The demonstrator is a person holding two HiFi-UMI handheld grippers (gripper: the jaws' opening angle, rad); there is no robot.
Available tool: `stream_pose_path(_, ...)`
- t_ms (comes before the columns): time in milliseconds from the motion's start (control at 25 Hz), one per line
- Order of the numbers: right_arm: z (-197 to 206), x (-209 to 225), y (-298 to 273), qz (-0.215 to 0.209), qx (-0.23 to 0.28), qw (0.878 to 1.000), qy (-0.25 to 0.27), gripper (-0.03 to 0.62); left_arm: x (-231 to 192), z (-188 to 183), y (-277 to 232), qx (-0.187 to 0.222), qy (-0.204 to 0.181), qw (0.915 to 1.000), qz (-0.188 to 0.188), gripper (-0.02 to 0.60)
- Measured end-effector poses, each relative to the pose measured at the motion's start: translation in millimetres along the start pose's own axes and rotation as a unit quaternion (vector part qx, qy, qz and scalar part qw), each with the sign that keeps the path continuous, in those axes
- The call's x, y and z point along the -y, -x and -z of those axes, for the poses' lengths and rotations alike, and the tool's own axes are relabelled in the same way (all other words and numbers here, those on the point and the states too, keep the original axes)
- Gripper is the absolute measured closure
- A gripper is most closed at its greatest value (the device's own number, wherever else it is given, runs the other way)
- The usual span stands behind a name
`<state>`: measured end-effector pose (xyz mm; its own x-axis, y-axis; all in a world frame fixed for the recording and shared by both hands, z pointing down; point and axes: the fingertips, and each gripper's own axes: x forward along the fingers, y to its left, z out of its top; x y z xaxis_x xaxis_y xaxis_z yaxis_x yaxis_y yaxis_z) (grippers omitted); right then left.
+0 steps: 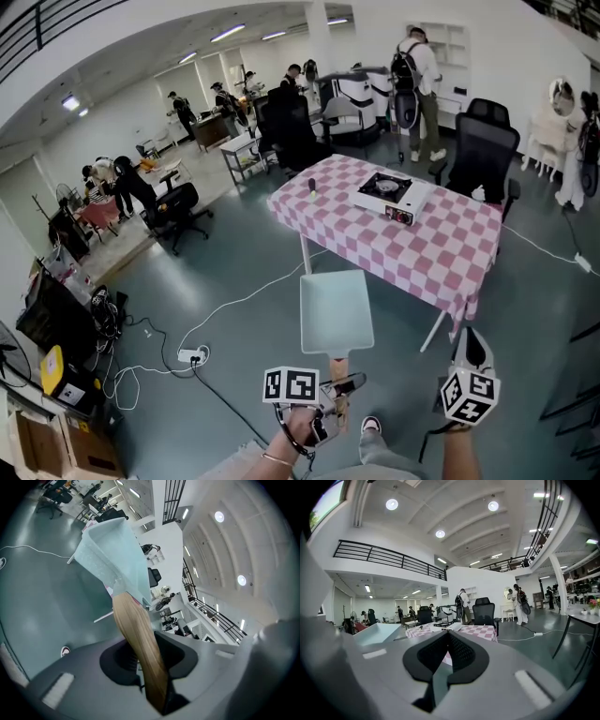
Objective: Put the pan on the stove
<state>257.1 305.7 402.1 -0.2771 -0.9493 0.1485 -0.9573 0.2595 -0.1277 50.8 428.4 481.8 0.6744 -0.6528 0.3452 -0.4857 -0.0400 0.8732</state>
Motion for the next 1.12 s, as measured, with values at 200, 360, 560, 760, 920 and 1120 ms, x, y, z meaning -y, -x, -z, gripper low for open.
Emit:
stream_pose_path(200,-4,7,-47,-0.003,-0.008,1.0,0.0,0.585,-5,-39,-27,0.0,0.003,1.0,-0.003,0.491)
stream_pose_path(360,-11,14,-82,-0.004,-0.012,1.0,0.003,0.585,-9,-67,-48,0.001,0.007,1.0,-0.006,0.492)
stream_pose_path(560,-19,26,-125,-0.004,-0.015,1.0,0.002,0.585,-13,-101,-72,0.002,0.008,0.9999,-0.01,0.494)
stream_pose_path(760,-24,33,-167,-0.009,-0.017,1.0,-0.002,0.585,-15,-135,-92,0.006,0.014,0.9998,-0.012,0.494)
stream_pose_path(920,-29,38,-194,-0.013,-0.014,1.0,-0.005,0.585,-19,-157,-104,0.012,0.015,0.9997,-0.017,0.494)
stream_pose_path(1120,-27,42,-218,-0.013,-0.017,1.0,-0.009,0.585,-23,-178,-115,0.015,0.017,0.9995,-0.021,0.494)
